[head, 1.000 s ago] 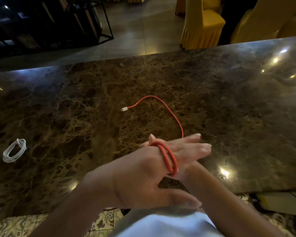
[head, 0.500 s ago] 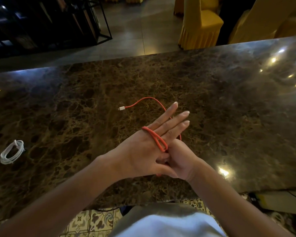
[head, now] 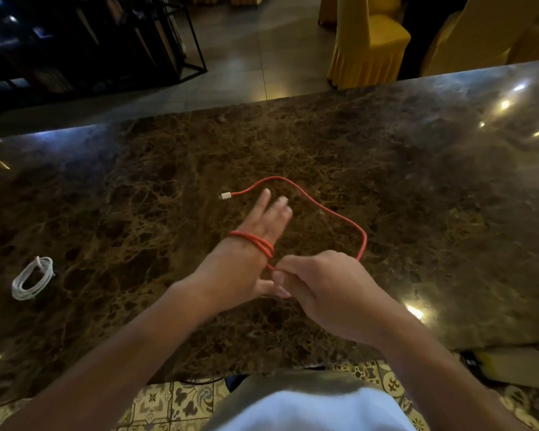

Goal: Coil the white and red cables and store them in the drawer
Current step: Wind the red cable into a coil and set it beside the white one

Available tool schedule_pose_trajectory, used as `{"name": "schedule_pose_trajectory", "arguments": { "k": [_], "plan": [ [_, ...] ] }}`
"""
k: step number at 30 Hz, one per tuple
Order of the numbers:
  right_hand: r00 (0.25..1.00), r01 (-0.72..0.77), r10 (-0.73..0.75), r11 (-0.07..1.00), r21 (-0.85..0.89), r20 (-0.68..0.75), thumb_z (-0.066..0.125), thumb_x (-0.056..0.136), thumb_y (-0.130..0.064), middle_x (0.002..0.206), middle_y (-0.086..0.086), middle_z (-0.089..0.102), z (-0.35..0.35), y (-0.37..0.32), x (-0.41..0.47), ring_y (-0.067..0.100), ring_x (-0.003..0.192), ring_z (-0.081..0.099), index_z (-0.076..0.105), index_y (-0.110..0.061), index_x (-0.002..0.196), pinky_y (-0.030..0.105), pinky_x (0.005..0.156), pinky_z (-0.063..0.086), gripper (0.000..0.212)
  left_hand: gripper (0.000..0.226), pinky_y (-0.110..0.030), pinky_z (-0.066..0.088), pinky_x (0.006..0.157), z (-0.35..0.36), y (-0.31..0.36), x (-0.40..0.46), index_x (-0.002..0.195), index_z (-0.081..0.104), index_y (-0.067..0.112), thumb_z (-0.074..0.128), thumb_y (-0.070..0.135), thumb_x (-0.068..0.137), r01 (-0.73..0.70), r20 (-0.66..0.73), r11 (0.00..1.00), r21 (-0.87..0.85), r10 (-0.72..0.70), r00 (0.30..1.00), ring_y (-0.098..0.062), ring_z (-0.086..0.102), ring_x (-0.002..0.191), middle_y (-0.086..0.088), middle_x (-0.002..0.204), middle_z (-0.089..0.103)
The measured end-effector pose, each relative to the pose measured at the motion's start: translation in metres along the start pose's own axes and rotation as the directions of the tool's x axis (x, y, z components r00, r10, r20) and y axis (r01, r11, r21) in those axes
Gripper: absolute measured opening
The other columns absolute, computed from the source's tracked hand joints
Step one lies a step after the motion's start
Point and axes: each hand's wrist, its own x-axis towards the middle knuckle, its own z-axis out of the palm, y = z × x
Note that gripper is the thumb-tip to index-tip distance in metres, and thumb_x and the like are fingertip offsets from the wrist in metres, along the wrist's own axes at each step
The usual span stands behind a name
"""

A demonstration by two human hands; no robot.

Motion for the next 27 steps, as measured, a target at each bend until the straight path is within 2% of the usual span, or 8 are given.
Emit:
{"name": "schedule_pose_trajectory", "arguments": {
  "k": [2,4,7,12,15,17,20,27],
  "plan": [
    [0.997,0.073,-0.073,0.99,-0.119,0.003,0.045,0.107,-0.041,0.071,-0.013,0.058,-0.015,-0.002,-0.005,0.006,0.06,0.052,0.066,-0.028,0.095,0.034,0.062,0.046,0.028,0.099,-0.05,0.021,0.129,0.009,0.015,-0.004,0.163,0.025,0.011,0.066,0.062,0.089,-0.028,0.063,0.995,-0.095,0.034,0.997,-0.023,-0.018,0.16,-0.001,0.175,0.003],
    [0.991,0.131,-0.128,0.988,-0.084,0.047,0.051,0.105,-0.04,0.068,-0.019,0.055,-0.03,0.004,-0.003,0.0,0.057,0.052,0.071,-0.033,0.1,0.025,0.06,0.042,0.021,0.078,-0.051,0.026,0.127,-0.001,0.006,-0.009,0.157,0.043,0.017,0.069,0.054,0.093,-0.137,-0.076,0.97,-0.201,0.124,0.989,-0.024,-0.011,0.162,0.001,0.174,0.014],
    [0.974,0.221,-0.218,0.975,-0.035,0.058,0.063,0.1,-0.043,0.063,-0.023,0.059,-0.042,0.013,0.002,-0.005,0.059,0.059,0.077,-0.035,0.098,0.016,0.054,0.037,0.017,0.058,-0.053,0.03,0.125,0.004,0.019,-0.013,0.145,0.058,0.022,0.075,0.044,0.093,-0.194,-0.095,0.917,-0.35,0.171,0.981,-0.025,-0.003,0.162,-0.001,0.172,0.025],
    [0.936,0.339,-0.344,0.938,0.065,0.074,0.058,0.094,-0.06,0.079,-0.007,0.073,-0.047,0.022,0.009,0.011,0.069,0.068,0.08,-0.029,0.091,0.034,0.062,0.051,0.038,0.064,-0.04,0.027,0.128,0.002,0.031,-0.021,0.147,0.054,0.017,0.078,0.04,0.093,-0.159,-0.101,0.883,-0.441,0.127,0.987,-0.023,0.004,0.162,-0.001,0.168,0.03],
    [0.913,0.328,-0.382,0.896,0.298,0.144,0.076,0.092,-0.041,0.08,-0.008,0.071,-0.049,0.026,0.017,0.01,0.07,0.068,0.081,-0.023,0.088,0.023,0.061,0.05,0.019,0.06,-0.033,0.034,0.124,0.0,0.051,-0.026,0.145,0.059,0.017,0.079,0.038,0.093,-0.136,-0.046,0.829,-0.543,0.133,0.99,-0.01,0.028,0.156,0.004,0.162,0.042],
    [0.893,0.31,-0.429,0.806,0.505,0.136,0.079,0.089,-0.026,0.074,-0.01,0.066,-0.048,0.029,0.023,0.006,0.063,0.061,0.081,-0.013,0.085,0.016,0.058,0.043,0.014,0.055,-0.026,0.036,0.121,-0.009,0.062,-0.029,0.142,0.063,0.021,0.079,0.037,0.091,-0.067,0.014,0.768,-0.636,0.098,0.995,0.0,0.036,0.149,0.009,0.156,0.049],
    [0.89,0.276,-0.455,0.582,0.765,0.026,0.078,0.086,-0.032,0.073,-0.012,0.066,-0.04,0.033,0.029,0.002,0.061,0.059,0.077,-0.007,0.08,0.017,0.056,0.045,0.026,0.054,-0.02,0.04,0.116,-0.033,0.073,-0.032,0.138,0.067,0.021,0.084,0.026,0.087,0.018,0.074,0.603,-0.798,0.068,0.995,0.005,0.04,0.145,0.017,0.153,0.053],
    [0.871,0.207,-0.49,0.316,0.926,-0.027,0.079,0.086,-0.037,0.074,-0.01,0.065,-0.027,0.031,0.035,0.0,0.062,0.058,0.074,-0.017,0.074,0.014,0.061,0.046,0.024,0.053,-0.039,0.048,0.113,-0.049,0.082,-0.03,0.128,0.07,-0.001,0.084,0.016,0.079,-0.136,-0.09,0.472,-0.871,0.118,0.989,-0.014,0.057,0.138,-0.009,0.14,0.067]
  ]
}}
